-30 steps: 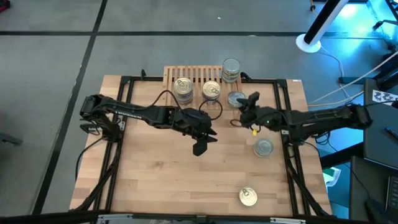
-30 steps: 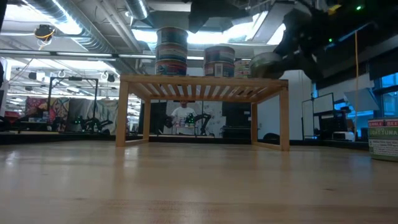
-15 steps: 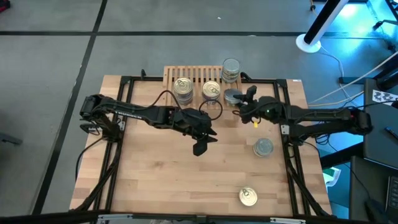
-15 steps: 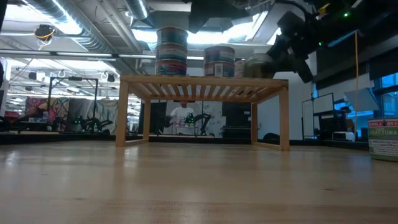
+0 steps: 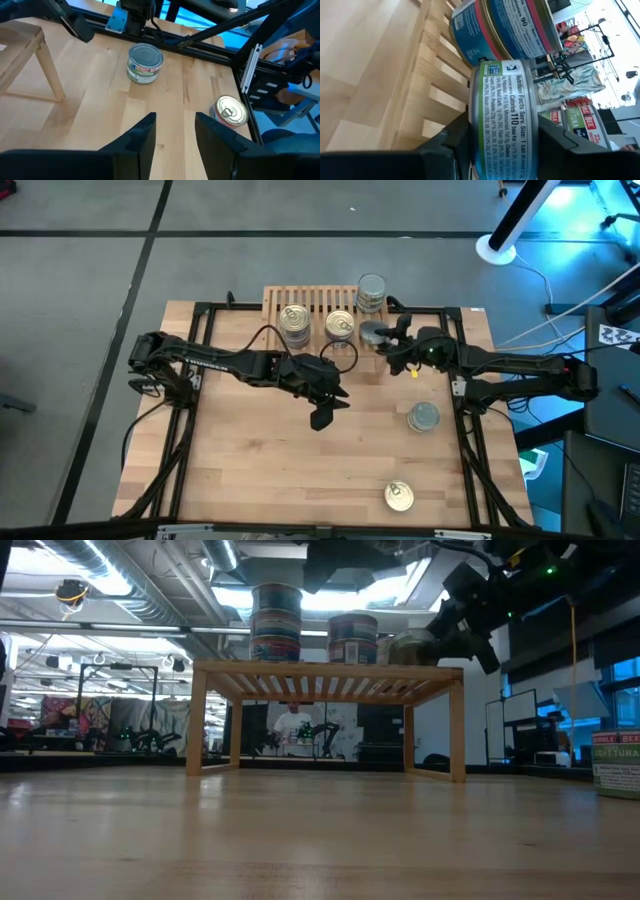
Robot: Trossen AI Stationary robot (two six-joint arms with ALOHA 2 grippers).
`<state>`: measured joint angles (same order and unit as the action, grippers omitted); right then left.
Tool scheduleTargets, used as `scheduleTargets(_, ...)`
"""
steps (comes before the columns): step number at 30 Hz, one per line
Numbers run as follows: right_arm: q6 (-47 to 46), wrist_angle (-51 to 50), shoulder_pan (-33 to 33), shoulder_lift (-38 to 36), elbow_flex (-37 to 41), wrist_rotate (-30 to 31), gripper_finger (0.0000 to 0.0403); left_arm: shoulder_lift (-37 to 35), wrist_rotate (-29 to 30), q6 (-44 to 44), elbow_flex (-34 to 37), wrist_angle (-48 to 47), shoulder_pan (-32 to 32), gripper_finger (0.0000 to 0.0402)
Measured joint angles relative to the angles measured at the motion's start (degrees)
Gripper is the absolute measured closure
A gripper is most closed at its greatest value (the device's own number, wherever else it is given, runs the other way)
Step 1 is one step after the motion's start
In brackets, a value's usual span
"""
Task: Stack canned seafood by type on shelf
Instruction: Put the green tuna can on the shelf
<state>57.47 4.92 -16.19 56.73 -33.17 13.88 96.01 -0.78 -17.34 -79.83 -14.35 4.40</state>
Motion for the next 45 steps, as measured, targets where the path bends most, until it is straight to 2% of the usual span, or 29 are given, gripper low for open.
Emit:
scheduleTargets(6,-0.2,-0.3,0.0,0.1,0.0,-0.2,0.023,0.0,0.0,0.0,0.0,0.0,0.0,0.027)
scheduleTargets(29,-0.6,0.6,0.0,0.6,0.0,1.1,0.0228,0.0,0.0,0.0,0.0,0.0,0.0,0.027)
scheduleTargets(33,-0.7,1.5,0.0,0.6,0.0,-0.9,0.0228,0.0,0.0,-0.1,0.0,0.0,0.0,0.027)
scheduleTargets(40,-0.6,1.8,0.0,2.3,0.0,5.2,0.0228,0.0,0.0,-0.1,0.0,0.0,0.0,0.027)
scheduleTargets(45,-0.3,4.1,0.0,5.5,-0.2,6.1,0.0228,0.0,0.2,-0.2,0.0,0.0,0.0,0.027)
